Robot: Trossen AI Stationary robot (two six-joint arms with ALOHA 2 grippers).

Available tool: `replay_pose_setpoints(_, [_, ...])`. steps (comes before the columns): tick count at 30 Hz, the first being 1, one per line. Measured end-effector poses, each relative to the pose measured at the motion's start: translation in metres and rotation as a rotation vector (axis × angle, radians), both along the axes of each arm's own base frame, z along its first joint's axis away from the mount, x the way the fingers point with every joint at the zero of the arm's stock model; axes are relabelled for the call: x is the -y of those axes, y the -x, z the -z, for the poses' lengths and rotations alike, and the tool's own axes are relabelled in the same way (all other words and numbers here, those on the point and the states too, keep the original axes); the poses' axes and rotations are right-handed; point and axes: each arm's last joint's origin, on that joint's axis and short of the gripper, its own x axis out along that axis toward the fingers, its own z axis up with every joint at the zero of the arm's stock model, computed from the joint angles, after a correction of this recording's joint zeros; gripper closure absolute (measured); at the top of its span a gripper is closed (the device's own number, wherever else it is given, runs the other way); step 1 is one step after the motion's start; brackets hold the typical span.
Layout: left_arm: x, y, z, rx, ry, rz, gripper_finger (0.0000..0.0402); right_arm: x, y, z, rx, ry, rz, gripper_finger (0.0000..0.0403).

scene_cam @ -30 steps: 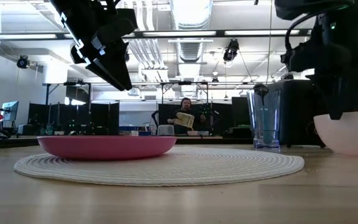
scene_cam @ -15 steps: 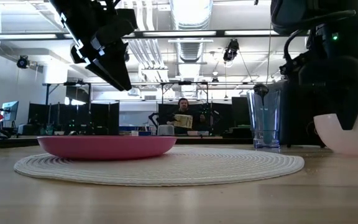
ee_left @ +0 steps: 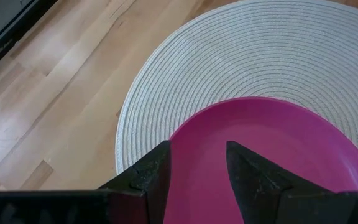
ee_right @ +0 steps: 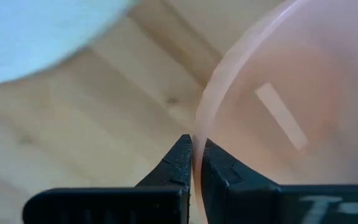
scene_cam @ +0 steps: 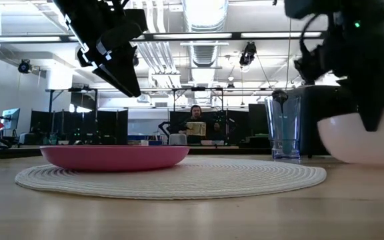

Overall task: Arrange a breakfast setting
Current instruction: Put the orange bowl to the right of the pink plate on the white mat

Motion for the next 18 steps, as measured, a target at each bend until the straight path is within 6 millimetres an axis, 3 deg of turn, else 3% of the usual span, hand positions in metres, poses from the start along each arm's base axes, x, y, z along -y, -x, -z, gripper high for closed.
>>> replay_pose_setpoints(10, [0.0,0.0,0.0,0.001,0.0,0.0,0.0265,-0.011,-0.049,-0.041,0.453,0.005,-0.286,0.0394])
replay_pose_setpoints(18, [0.0,0.0,-0.002,-0.013,-0.019,0.034,0.0265,-0.007,-0.068,-0.035,0.53,0.041,-0.324,0.0394])
